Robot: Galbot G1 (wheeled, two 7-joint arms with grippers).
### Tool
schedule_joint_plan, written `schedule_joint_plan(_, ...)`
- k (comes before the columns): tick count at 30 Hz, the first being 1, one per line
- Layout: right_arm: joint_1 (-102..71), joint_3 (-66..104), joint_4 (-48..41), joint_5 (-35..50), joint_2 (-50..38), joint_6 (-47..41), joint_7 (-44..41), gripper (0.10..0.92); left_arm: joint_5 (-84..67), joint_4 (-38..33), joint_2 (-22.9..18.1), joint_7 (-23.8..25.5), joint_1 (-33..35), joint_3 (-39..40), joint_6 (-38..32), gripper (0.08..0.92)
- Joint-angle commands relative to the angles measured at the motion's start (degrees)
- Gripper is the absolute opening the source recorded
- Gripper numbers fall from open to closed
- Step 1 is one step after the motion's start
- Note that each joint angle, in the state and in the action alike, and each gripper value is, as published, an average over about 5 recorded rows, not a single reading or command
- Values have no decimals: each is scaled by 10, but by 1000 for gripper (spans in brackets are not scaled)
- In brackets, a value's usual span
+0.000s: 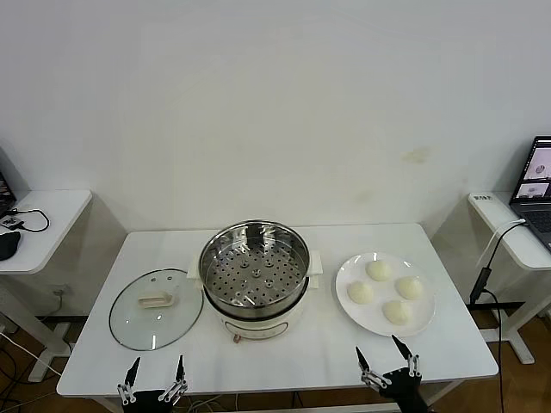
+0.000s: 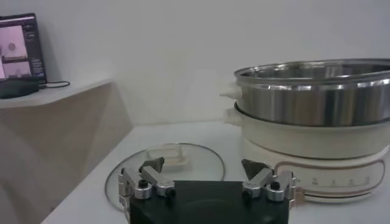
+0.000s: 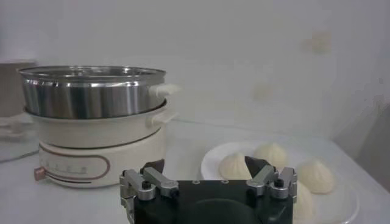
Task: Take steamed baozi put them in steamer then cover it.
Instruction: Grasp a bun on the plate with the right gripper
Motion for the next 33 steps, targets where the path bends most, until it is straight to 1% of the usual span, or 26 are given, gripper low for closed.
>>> schedule_joint_plan(1,13,24,2,-51,-4,-1,19,823,11,-24,3,-24,-8,-5,66,823)
schedule_joint_plan(4,32,55,2,-94,-21,-12,31,823,20,-38,7,-36,-18,-9,95,823)
schedule_joint_plan(5,41,67,2,-106,-30,-20,35,823,27,-41,8,-32,-21,-12,96,823)
schedule_joint_plan(7,62,91,0,-125,-54,-41,41,823,40,-45,8,-14,-28,-19,95,823)
schedule_joint_plan(11,115,127,-15,-175,-116,-90,36,823,76,-49,3,41,-47,-32,97,823)
schedule_joint_plan(14,159,136,-36,-222,-170,-120,6,823,98,-50,0,63,-58,-36,97,823)
schedule_joint_plan(19,239,115,-89,-261,-265,-168,-72,823,126,-52,1,76,-63,-38,95,823)
schedule_joint_plan(22,309,68,-137,-286,-320,-187,-134,823,140,-55,0,83,-63,-38,94,823)
schedule_joint_plan(26,427,-36,-216,-292,-390,-190,-206,823,155,-58,-4,86,-63,-33,94,823)
schedule_joint_plan(30,566,-180,-298,-264,-452,-179,-286,823,166,-59,-5,91,-60,-32,91,823)
schedule_joint_plan(33,688,-316,-351,-243,-478,-175,-346,823,171,-60,-4,94,-57,-32,90,823)
